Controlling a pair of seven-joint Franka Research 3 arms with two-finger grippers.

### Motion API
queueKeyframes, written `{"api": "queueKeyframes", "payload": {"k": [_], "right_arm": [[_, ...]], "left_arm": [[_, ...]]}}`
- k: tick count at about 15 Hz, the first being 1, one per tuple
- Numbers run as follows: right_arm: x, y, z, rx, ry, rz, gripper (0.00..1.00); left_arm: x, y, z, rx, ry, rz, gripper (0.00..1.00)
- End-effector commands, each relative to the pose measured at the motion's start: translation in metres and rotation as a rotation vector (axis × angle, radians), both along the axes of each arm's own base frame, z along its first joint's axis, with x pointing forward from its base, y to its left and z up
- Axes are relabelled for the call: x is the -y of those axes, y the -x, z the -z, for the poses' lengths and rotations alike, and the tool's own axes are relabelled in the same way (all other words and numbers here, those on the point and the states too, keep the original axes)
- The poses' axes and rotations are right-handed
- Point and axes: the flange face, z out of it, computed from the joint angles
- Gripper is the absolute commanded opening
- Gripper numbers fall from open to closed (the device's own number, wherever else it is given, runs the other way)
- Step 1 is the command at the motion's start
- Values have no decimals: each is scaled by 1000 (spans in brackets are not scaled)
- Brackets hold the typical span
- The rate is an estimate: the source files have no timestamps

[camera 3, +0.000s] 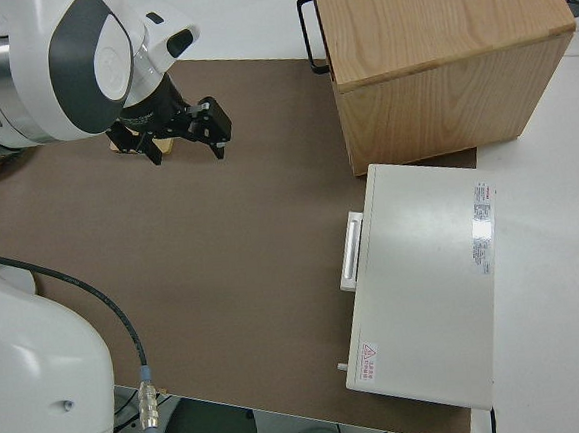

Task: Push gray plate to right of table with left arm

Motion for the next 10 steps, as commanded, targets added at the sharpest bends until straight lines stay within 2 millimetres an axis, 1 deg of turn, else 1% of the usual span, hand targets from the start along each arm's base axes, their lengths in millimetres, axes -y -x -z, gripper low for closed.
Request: {"api": "queueKeyframes", "payload": {"k": [1,2,3,4,7,10], "right_arm": [[2,3,-4,-3,-9,4,983],[3,3,-4,-5,-9,6,983],[2,3,-4,-5,-9,4,983],[2,3,-4,-3,-9,4,983],[2,3,-4,-3,-9,6,983],[2,3,-4,-3,-9,6,983]], "left_arm": [[5,-5,23,28,1,10,995],[6,-11,36,33,4,15,995],[5,-20,57,50,12,13,995],[8,-21,61,48,13,20,995],[9,-17,58,27,6,28,993],[16,-14,57,18,-4,53,993]]}}
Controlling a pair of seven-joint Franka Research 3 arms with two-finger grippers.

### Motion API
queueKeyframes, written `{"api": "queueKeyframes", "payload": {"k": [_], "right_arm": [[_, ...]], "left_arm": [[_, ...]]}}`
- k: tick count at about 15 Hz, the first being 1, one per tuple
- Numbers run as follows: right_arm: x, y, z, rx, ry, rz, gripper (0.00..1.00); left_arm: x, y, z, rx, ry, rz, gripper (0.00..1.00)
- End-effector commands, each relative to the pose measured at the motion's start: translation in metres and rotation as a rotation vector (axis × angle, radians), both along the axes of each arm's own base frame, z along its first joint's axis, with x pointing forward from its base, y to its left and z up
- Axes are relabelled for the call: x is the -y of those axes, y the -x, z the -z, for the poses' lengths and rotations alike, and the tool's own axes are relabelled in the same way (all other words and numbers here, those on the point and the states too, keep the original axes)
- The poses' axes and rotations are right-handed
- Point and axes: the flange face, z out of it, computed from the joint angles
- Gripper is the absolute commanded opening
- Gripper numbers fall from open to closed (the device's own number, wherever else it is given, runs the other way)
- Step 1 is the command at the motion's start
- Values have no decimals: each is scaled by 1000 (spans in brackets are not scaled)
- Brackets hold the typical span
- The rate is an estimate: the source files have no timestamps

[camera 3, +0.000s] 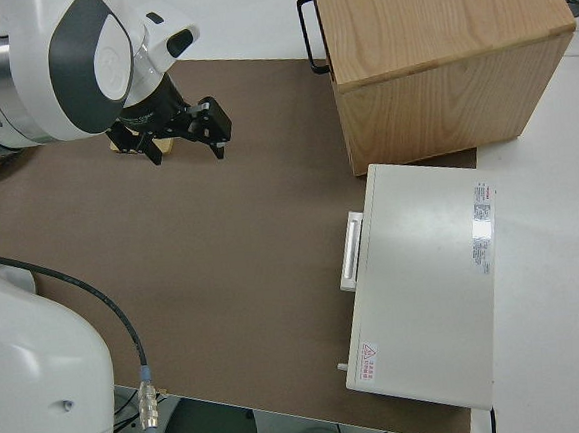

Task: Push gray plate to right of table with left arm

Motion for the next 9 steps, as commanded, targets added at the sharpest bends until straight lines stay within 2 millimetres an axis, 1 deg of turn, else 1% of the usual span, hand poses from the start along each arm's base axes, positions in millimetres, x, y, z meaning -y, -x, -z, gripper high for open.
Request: {"api": "queueKeyframes", "payload": {"k": [1,4,5,6,9], "right_arm": [[2,3,-4,-3,-9,4,983],[2,3,-4,-3,-9,6,983],[2,3,-4,-3,-9,6,983],[2,3,-4,-3,-9,4,983],[2,3,-4,-3,-9,4,983]], "left_arm": [[12,6,-3,-2,-21,47,993],[13,10,0,-12,-24,53,993],[19,13,2,-15,-28,68,993],[19,15,3,-15,-28,73,991],[19,14,9,-20,-31,86,987]]}}
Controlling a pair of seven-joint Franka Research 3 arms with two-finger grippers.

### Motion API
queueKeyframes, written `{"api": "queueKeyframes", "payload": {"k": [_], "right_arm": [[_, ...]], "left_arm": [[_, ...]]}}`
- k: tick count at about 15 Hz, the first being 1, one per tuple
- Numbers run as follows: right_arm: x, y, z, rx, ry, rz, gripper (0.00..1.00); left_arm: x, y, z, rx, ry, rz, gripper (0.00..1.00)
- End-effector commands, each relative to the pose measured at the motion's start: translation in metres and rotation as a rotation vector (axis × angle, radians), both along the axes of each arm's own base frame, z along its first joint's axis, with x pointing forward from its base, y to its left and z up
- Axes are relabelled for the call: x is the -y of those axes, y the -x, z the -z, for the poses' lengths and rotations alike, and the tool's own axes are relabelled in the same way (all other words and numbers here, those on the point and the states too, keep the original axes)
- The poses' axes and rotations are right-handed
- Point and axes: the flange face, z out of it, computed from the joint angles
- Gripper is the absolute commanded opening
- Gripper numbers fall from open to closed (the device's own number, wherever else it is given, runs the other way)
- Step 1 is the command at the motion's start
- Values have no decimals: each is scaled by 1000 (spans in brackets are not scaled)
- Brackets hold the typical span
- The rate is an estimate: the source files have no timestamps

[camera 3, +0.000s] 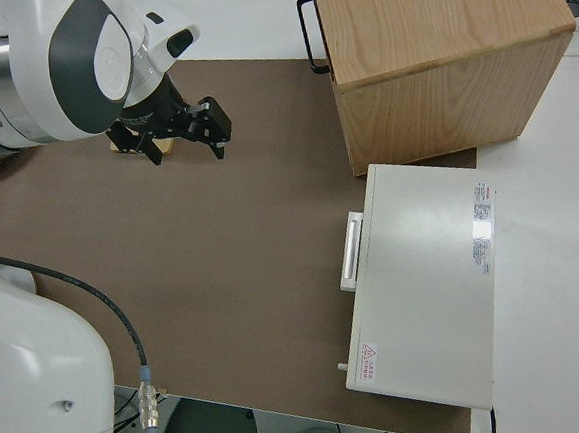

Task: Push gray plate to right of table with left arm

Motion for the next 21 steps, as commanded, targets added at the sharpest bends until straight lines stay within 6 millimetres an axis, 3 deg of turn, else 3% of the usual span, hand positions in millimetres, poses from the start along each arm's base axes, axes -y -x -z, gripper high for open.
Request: {"api": "queueKeyframes", "payload": {"k": [1,6,13,16,21], "right_arm": [[3,3,-4,-3,-9,7,983],[2,3,-4,-3,-9,6,983],[2,3,-4,-3,-9,6,983],[3,3,-4,-3,-9,6,983],[2,3,-4,-3,-9,6,983]], "left_arm": [[0,8,8,-14,-27,61,985],[-3,7,8,-21,-44,208,985],[6,5,27,-48,-123,344,947],[8,6,27,-49,-124,347,841],[7,5,26,-48,-124,345,412]]}}
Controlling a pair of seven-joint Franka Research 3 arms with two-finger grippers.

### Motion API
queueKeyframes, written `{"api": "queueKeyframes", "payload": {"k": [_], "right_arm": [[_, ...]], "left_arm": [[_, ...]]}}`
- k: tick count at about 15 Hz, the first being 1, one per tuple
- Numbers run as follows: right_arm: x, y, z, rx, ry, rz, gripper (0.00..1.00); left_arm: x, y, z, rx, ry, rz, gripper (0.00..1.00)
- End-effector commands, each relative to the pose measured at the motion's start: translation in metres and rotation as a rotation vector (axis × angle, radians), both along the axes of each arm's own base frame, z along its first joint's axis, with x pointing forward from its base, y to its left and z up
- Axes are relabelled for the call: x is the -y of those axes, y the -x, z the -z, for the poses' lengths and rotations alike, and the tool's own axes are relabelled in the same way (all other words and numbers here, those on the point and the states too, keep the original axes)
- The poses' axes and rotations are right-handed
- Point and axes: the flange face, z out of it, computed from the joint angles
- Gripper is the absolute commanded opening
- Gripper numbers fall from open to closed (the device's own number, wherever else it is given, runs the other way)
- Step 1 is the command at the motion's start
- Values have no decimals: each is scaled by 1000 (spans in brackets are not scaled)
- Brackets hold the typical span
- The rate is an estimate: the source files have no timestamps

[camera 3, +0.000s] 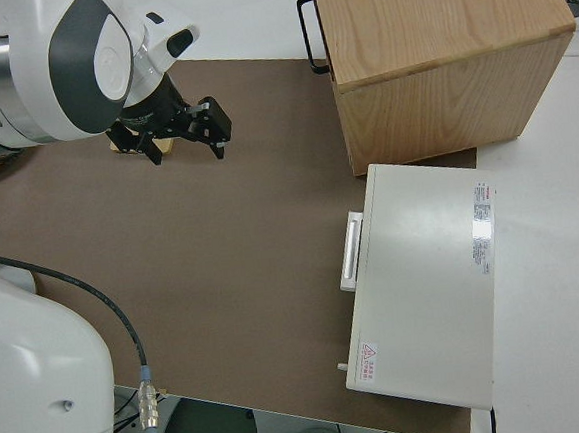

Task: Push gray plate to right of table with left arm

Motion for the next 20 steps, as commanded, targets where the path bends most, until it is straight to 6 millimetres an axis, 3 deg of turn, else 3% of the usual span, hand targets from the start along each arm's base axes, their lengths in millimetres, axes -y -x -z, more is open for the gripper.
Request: {"api": "queueKeyframes", "payload": {"k": [1,6,9,17,20], "right_arm": [[3,3,-4,-5,-9,6,983],[2,3,-4,-3,-9,6,983],[2,3,-4,-3,-9,6,983],[3,3,-4,-3,-9,6,983],[2,3,-4,-3,-9,4,983]], "left_arm": [[1,2,2,13,-3,20,320],[2,1,6,4,2,12,17],[6,-1,10,-6,15,-22,0],[80,-9,14,6,31,-128,0],[117,-13,13,13,32,-170,0]]}}
